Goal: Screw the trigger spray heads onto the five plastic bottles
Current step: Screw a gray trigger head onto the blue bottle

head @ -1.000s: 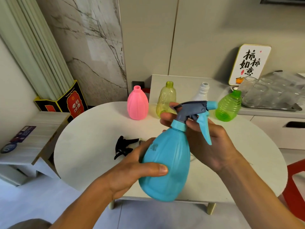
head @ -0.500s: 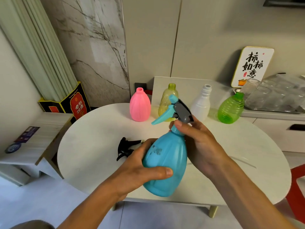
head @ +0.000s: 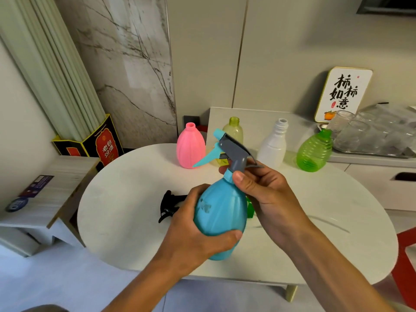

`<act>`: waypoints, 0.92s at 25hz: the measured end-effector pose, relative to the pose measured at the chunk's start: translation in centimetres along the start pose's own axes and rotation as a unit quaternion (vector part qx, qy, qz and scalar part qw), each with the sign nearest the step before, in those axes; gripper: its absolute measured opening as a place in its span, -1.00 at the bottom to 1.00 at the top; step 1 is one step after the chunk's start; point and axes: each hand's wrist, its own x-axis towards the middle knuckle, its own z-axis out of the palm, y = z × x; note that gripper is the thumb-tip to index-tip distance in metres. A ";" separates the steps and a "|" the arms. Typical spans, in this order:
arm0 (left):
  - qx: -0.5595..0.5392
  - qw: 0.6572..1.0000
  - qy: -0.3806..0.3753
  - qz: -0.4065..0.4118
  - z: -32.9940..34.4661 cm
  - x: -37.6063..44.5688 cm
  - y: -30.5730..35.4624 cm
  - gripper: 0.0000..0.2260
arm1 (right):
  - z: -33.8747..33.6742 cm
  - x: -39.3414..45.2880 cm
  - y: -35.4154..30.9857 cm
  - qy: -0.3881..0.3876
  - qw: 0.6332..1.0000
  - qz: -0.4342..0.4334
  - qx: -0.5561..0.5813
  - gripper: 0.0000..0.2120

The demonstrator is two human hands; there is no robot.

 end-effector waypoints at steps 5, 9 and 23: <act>-0.160 0.955 -0.231 -0.095 -2.3 0.2 1.0 -0.46 | -0.8 -0.3 -1.2 -0.187 0.979 0.061 0.053 -0.61; -0.040 0.994 -0.094 -0.046 -1.4 0.2 1.0 -0.36 | -0.2 -0.2 -1.0 -0.156 0.987 0.036 0.028 -0.72; 0.102 0.989 0.100 0.042 1.2 -0.3 -0.4 -0.32 | 3.0 -0.9 0.9 0.051 0.991 -0.041 -0.118 -0.73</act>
